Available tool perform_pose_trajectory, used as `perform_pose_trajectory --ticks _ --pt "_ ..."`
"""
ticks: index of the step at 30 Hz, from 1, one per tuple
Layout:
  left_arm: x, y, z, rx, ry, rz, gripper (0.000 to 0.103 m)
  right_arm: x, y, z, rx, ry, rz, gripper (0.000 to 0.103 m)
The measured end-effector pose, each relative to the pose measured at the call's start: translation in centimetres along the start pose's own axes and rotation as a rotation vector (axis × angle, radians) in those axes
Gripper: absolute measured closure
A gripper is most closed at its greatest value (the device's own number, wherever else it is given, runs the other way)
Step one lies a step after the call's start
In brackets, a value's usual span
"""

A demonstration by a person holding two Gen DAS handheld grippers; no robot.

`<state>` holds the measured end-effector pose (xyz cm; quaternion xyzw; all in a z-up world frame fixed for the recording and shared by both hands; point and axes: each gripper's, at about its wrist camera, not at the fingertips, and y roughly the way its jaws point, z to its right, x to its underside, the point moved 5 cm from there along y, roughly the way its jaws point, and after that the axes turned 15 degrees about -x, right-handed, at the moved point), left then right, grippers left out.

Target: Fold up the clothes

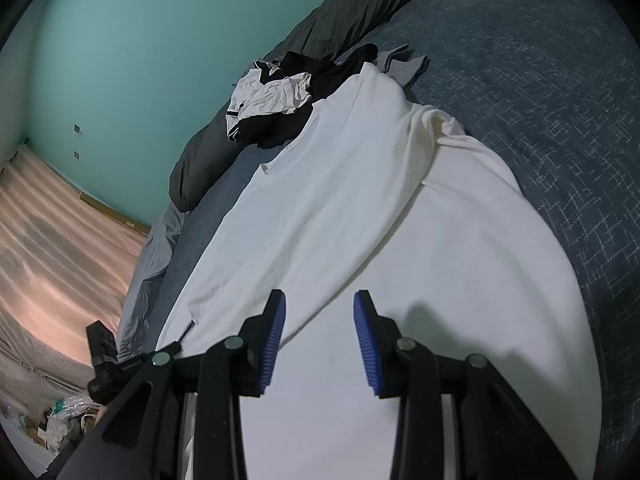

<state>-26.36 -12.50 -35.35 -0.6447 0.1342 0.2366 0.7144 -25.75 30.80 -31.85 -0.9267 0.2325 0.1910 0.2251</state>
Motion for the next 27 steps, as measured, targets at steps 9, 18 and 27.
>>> perform_pose_trajectory --ticks 9,18,27 --pt "0.5 2.4 -2.3 -0.045 -0.046 -0.079 0.101 0.1 -0.3 0.4 0.012 0.005 0.003 0.068" --pt "1.7 0.1 -0.7 -0.028 -0.016 -0.015 0.086 -0.6 -0.7 1.0 0.024 0.016 0.017 0.068" --pt "3.3 2.0 3.2 0.05 0.068 -0.051 0.082 -1.1 -1.5 1.3 0.083 -0.004 0.018 0.068"
